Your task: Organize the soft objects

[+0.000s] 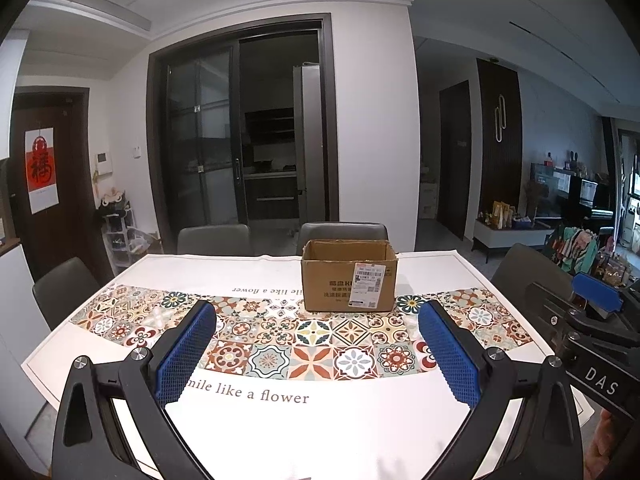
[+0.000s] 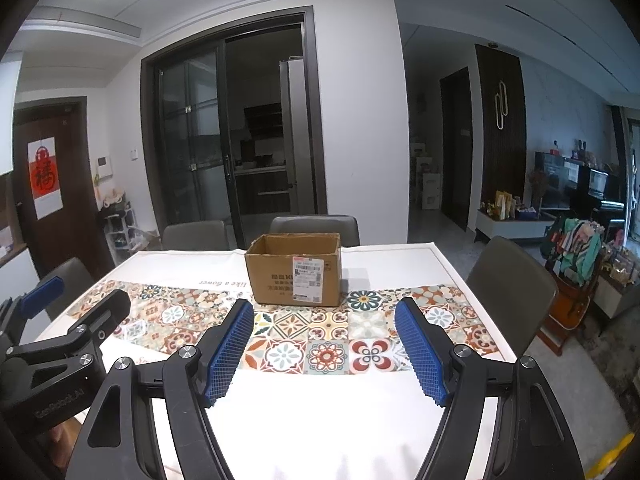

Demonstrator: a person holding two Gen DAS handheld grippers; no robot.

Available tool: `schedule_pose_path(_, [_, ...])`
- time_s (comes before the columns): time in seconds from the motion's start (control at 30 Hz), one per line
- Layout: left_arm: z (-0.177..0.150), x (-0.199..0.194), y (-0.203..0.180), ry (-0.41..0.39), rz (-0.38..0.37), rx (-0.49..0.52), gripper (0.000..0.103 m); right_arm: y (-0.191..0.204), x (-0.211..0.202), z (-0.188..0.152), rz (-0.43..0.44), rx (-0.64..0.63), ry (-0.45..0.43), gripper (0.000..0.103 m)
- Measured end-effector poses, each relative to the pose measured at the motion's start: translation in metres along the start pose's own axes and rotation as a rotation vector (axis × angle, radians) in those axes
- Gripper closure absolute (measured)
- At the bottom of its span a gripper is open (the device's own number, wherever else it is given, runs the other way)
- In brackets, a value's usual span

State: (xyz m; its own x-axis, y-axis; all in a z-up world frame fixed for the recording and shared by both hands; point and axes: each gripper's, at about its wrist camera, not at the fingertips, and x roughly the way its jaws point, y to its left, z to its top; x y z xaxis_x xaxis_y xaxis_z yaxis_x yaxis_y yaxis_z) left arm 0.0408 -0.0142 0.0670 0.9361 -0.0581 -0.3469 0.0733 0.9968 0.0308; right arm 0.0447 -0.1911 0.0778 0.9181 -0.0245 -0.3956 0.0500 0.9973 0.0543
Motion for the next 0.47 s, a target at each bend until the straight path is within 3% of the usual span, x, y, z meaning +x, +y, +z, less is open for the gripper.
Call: schedule_pose_path(0.47, [0.0001,0.0026,0.0023,0.012,-0.014,-0.008,0.000,0.0007,0.0017,0.0000,0.002,0.002,0.006,0.029])
